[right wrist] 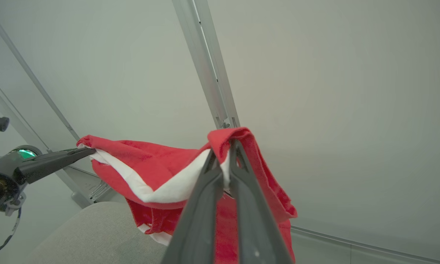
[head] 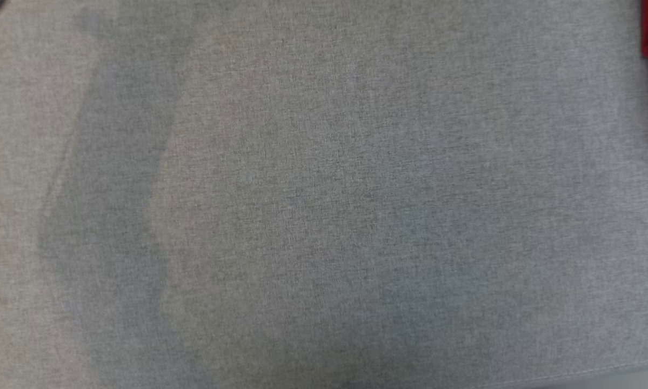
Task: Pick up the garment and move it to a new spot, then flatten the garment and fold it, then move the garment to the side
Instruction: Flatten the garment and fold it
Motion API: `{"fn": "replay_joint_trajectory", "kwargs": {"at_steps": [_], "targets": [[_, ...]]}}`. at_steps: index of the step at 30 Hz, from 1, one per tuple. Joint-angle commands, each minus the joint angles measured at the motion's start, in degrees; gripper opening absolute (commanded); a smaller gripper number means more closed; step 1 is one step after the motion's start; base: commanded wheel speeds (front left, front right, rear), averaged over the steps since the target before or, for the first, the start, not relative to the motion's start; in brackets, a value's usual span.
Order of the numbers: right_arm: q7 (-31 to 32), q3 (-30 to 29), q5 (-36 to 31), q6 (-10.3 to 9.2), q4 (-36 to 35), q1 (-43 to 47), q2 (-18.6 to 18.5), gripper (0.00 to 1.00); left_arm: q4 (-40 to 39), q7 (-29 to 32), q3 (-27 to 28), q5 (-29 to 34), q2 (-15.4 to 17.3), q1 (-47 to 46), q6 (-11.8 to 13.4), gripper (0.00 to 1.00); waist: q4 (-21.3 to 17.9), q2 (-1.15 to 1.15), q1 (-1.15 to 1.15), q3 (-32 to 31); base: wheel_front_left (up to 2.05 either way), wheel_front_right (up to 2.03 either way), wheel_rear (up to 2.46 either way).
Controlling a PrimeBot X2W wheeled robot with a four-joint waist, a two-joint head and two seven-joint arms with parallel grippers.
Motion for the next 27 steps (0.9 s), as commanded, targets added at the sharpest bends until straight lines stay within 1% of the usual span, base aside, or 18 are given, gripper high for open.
{"fn": "replay_joint_trajectory", "kwargs": {"at_steps": [1,5,8,11,19,22,27], "targets": [[1.27,1.14,1.16,0.04,-0.52,1.69,-1.52,0.00,-0.52,0.44,-1.14,-1.41,1.43,1.98,-0.15,0.00,-0.32,0.00,-0.01,-2.16,0.00,0.00,0.00],[4.04,5.16,4.39,0.03,-2.05,8.17,-3.07,0.00,-3.44,1.84,-5.20,-5.64,3.90,8.51,-0.15,0.00,-0.83,0.00,-0.01,-6.09,0.00,0.00,0.00],[4.31,7.66,6.50,0.03,-3.89,13.72,-4.22,0.00,-6.96,1.32,-7.99,-9.04,6.31,14.63,-0.15,0.00,-1.25,0.00,-0.01,-10.00,0.00,0.00,0.00],[4.57,9.93,9.42,0.04,-6.11,20.35,-5.43,0.00,-10.35,2.67,-10.61,-13.74,9.15,21.92,-0.15,0.00,-1.79,0.00,-0.01,-14.40,0.00,0.00,0.00],[6.70,14.59,15.15,0.03,-8.93,34.46,-9.54,0.00,-18.65,13.41,-15.98,-26.61,15.26,38.64,-0.15,0.00,-2.32,0.00,-0.01,-23.76,0.00,0.00,0.00],[8.59,15.86,17.00,0.03,-10.17,38.09,-11.04,0.00,-22.31,15.46,-16.90,-29.94,17.33,43.27,-0.13,0.00,-2.54,0.00,-0.01,-26.45,0.00,0.00,0.00],[13.27,18.21,19.85,0.03,-14.37,44.13,-14.76,0.00,-29.96,18.04,-18.61,-34.82,20.74,50.19,1.43,0.00,-2.40,0.00,-0.01,-29.76,0.00,0.00,0.00]]}}
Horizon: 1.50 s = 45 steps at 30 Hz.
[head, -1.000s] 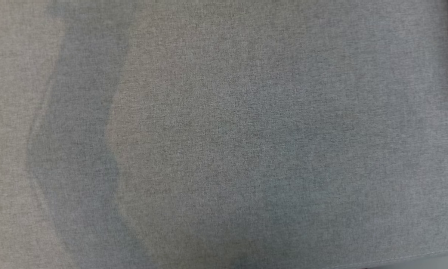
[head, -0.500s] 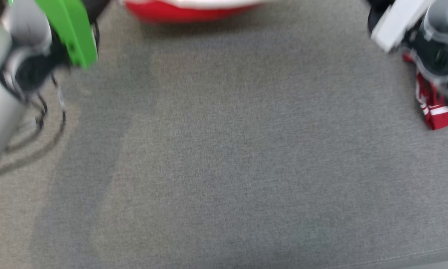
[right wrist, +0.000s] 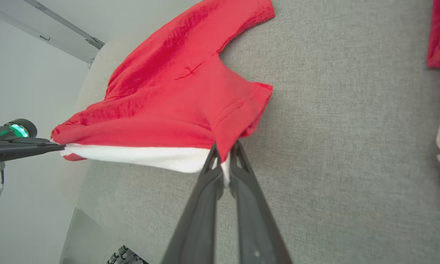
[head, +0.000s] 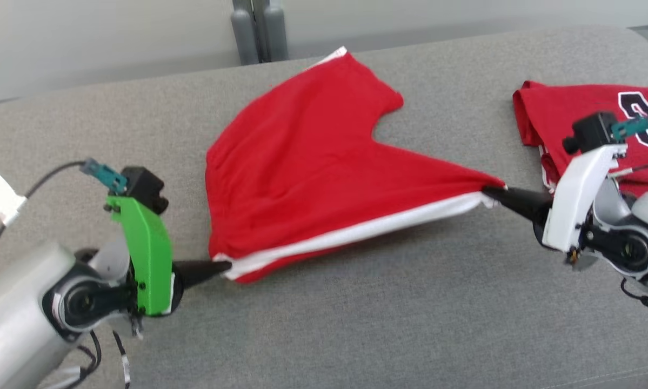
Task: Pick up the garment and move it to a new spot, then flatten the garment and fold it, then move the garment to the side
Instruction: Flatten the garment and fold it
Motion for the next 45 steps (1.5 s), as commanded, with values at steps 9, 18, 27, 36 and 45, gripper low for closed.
{"fn": "replay_joint_trajectory", "kwargs": {"at_steps": [9,18,27,36,45], "targets": [[3.73,1.92,2.13,0.03,-11.71,8.29,-9.72,0.00,-13.71,2.41,-2.73,-4.63,7.57,8.67,3.67,0.00,0.51,0.00,0.01,-5.92,0.00,0.00,0.00],[4.98,1.69,1.39,0.02,-13.82,5.17,-12.31,0.00,-17.83,6.35,-2.72,-6.19,9.15,6.40,6.79,0.00,1.83,0.00,0.01,-2.43,0.00,0.00,0.00],[14.56,-0.11,3.20,0.00,-4.67,-7.28,-7.51,0.00,-11.93,14.44,1.64,-11.92,5.86,-3.18,8.90,0.00,4.89,0.00,0.01,5.74,0.00,0.00,0.00],[21.59,-0.81,3.54,-0.01,7.47,-19.64,-0.84,0.00,-6.07,16.91,4.82,-12.90,2.00,-10.46,8.80,0.00,8.51,0.00,0.01,12.37,0.00,0.00,0.00],[25.97,0.12,2.08,-0.01,20.09,-29.12,6.64,0.00,-1.52,16.35,7.00,-13.16,-0.21,-13.24,7.19,0.00,12.02,0.00,0.01,17.73,0.00,0.00,0.00]]}}
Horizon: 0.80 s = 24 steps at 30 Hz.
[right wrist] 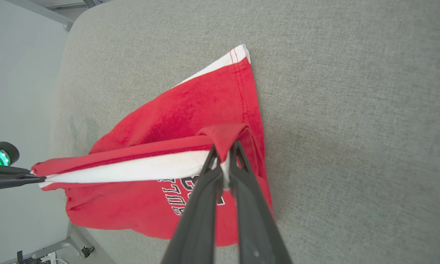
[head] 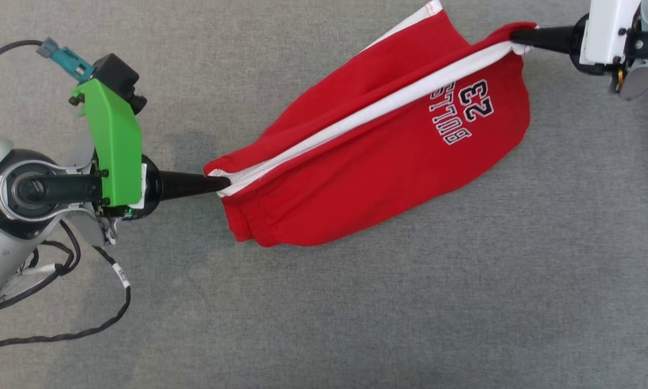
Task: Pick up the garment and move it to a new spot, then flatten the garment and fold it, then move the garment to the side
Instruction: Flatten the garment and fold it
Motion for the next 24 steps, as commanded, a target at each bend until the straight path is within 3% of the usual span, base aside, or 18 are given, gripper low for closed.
{"fn": "replay_joint_trajectory", "kwargs": {"at_steps": [1,15,17,18,20,24], "targets": [[0.43,0.05,-0.71,-0.07,1.90,-1.88,0.45,0.00,0.80,-0.30,0.47,-0.03,-0.39,-1.00,-0.34,0.00,3.15,0.00,0.00,3.49,0.00,0.00,0.00],[3.32,1.44,-4.41,-0.06,14.93,-9.99,8.47,0.00,7.35,-0.69,2.18,0.23,-5.42,-5.13,-1.72,0.00,6.78,0.00,0.00,9.00,0.00,0.00,0.00],[3.25,1.52,-4.71,-0.06,15.77,-10.07,9.32,0.44,8.17,-0.36,1.86,0.85,-5.82,-5.39,-2.04,0.00,6.77,0.00,0.00,9.14,0.00,0.00,0.00],[3.12,1.54,-4.78,-0.06,16.06,-10.04,9.61,1.00,8.44,-0.37,1.68,1.32,-5.92,-5.51,-2.20,0.27,6.72,0.00,0.00,9.11,0.00,0.00,0.00],[2.79,1.55,-4.80,-0.05,16.46,-9.58,10.28,1.00,9.09,-0.83,1.60,1.68,-6.11,-5.45,-2.76,1.00,6.51,0.00,0.00,8.74,0.00,0.00,0.00],[1.57,1.11,-4.28,-0.04,16.45,-8.26,10.72,1.00,10.23,-1.16,1.96,2.00,-5.89,-5.09,-3.68,1.00,5.80,0.00,0.00,7.08,0.00,0.00,0.00]]}}
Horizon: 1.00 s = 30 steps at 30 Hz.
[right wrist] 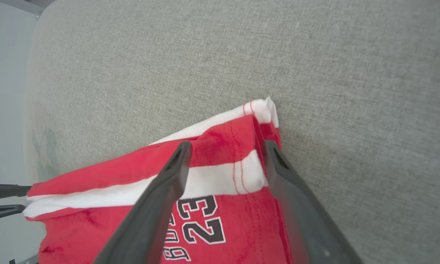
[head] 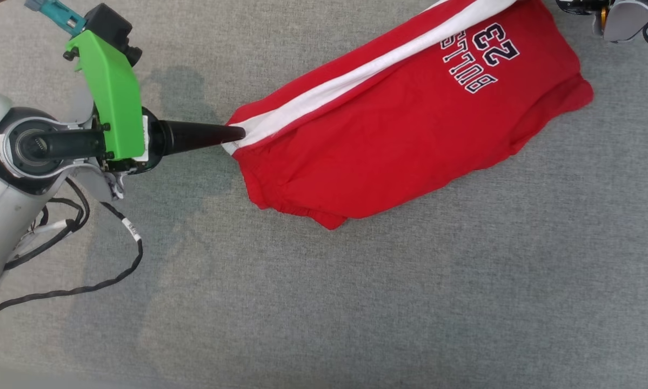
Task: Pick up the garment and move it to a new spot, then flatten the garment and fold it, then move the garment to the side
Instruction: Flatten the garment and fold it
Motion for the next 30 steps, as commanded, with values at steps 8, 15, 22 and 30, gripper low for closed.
{"fn": "replay_joint_trajectory", "kwargs": {"at_steps": [8,15,22,30], "targets": [[-5.08,-2.00,1.17,0.00,-3.80,4.29,-1.32,1.00,0.32,-2.81,1.30,1.75,2.63,1.42,-1.74,1.00,-2.74,0.00,-0.01,-5.76,0.00,0.00,0.00],[-21.99,-3.70,-3.08,0.00,-11.43,10.31,-2.85,1.00,-0.88,-16.01,2.81,11.01,6.31,3.92,-3.80,1.00,-5.15,0.00,-0.01,-11.01,0.00,0.00,0.00],[-41.81,-5.16,-7.55,0.01,-17.11,18.90,-4.72,1.00,-3.27,-38.04,3.61,25.28,8.80,9.65,-1.30,1.00,-6.49,0.00,-0.01,-15.98,0.00,0.00,0.00],[-52.83,-9.20,-12.52,0.01,-18.80,28.20,-6.03,1.00,-8.05,-60.29,5.39,35.10,9.52,19.50,8.97,1.00,-6.99,0.00,-0.01,-20.62,0.00,0.00,0.00]]}}
